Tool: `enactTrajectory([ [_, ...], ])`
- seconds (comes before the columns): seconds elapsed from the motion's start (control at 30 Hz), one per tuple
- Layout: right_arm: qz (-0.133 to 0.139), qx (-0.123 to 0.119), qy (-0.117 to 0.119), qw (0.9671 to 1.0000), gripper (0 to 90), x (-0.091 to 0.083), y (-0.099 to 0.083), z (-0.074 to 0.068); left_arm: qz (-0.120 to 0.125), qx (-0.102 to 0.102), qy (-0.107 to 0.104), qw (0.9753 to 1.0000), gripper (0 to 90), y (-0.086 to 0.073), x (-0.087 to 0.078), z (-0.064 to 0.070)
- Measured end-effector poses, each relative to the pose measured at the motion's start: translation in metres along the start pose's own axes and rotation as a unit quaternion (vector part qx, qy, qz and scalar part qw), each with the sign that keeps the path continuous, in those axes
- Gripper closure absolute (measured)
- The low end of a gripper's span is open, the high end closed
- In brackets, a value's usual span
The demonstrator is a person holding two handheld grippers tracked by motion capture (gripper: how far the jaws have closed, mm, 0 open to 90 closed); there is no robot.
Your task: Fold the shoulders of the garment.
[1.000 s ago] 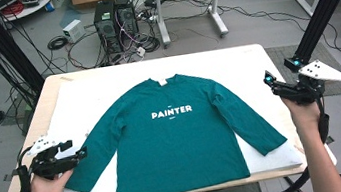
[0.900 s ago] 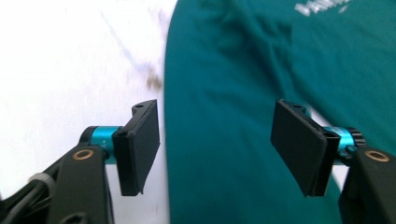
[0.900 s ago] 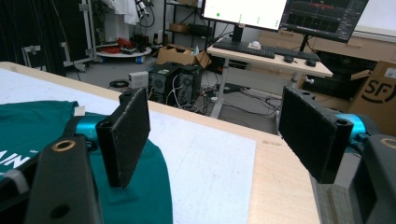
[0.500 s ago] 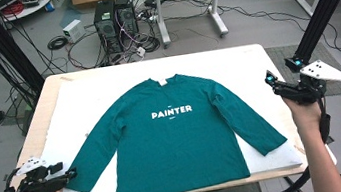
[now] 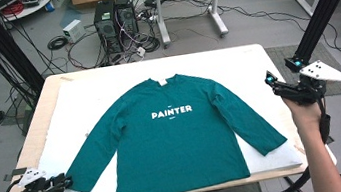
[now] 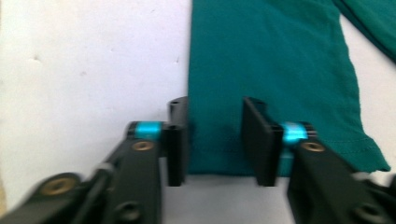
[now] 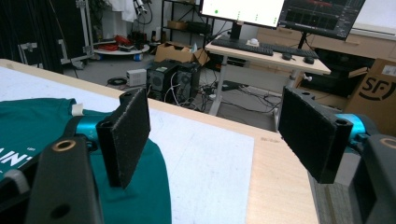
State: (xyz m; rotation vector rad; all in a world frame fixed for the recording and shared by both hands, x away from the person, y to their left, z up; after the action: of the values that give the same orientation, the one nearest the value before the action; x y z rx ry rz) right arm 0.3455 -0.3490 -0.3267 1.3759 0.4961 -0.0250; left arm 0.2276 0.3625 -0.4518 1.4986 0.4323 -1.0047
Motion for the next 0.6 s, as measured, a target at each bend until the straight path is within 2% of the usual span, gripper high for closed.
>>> enactTrajectory([
  [0.03,0.000,0.000,0.000,1.0000,25.9,0.000,0.000,0.000,0.000,0.000,0.000,1.0000,75.7,0.000,0.000,0.000],
  [0.07,0.000,-0.005,0.001,1.0000,26.0,0.001,0.000,-0.001,0.009,-0.007,-0.042,0.9991,84.6,-0.001,0.000,-0.001],
  [0.1,0.000,-0.005,0.001,1.0000,26.0,0.001,0.000,-0.001,0.009,-0.007,-0.042,0.9991,85.0,-0.001,0.000,-0.001],
  [0.13,0.002,-0.008,0.000,1.0000,26.1,0.001,0.000,-0.001,0.034,-0.013,-0.064,0.9973,85.4,0.000,-0.001,-0.001],
  [0.17,0.002,-0.008,0.000,1.0000,26.1,0.001,0.000,-0.001,0.034,-0.013,-0.064,0.9973,85.7,0.000,-0.001,-0.001],
  [0.2,0.001,-0.005,0.000,1.0000,26.1,0.000,0.000,-0.001,0.076,-0.026,-0.104,0.9914,86.1,0.004,-0.007,0.000],
  [0.23,0.002,-0.006,0.000,1.0000,26.1,0.000,0.000,0.000,0.097,-0.028,-0.120,0.9876,86.1,0.008,-0.012,0.001],
  [0.27,0.001,-0.005,0.000,1.0000,26.1,0.000,0.000,0.000,0.119,-0.026,-0.129,0.9842,86.3,0.013,-0.018,0.004],
  [0.33,0.003,-0.003,0.001,1.0000,26.1,-0.001,0.000,0.000,0.151,-0.009,-0.137,0.9789,86.4,0.024,-0.030,0.012],
  [0.4,0.003,0.000,0.001,1.0000,26.2,-0.002,0.000,0.000,0.182,0.012,-0.154,0.9711,86.4,0.036,-0.039,0.023],
  [0.5,0.007,-0.001,0.000,1.0000,26.2,-0.003,0.001,0.001,0.203,0.051,-0.170,0.9629,86.4,0.058,-0.047,0.045],
  [0.53,0.008,-0.001,0.000,1.0000,26.2,-0.004,0.002,0.001,0.203,0.051,-0.170,0.9629,86.4,0.058,-0.047,0.045],
  [0.6,0.008,0.002,0.001,1.0000,26.2,-0.005,0.002,0.000,0.207,0.081,-0.185,0.9572,86.4,0.075,-0.049,0.065],
])
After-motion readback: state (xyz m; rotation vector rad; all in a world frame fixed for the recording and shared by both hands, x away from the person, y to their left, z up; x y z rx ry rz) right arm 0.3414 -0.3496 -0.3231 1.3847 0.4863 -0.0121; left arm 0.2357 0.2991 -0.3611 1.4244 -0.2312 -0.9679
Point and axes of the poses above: each handheld gripper's, and its own axes: x roughly forward along the jaws, y roughly out of its top, z roughly to its right, the point moved 1 cm from there along x, roughly forward along the jaws, and after that the axes turned 10 degrees about -z, right-handed, at the moved point
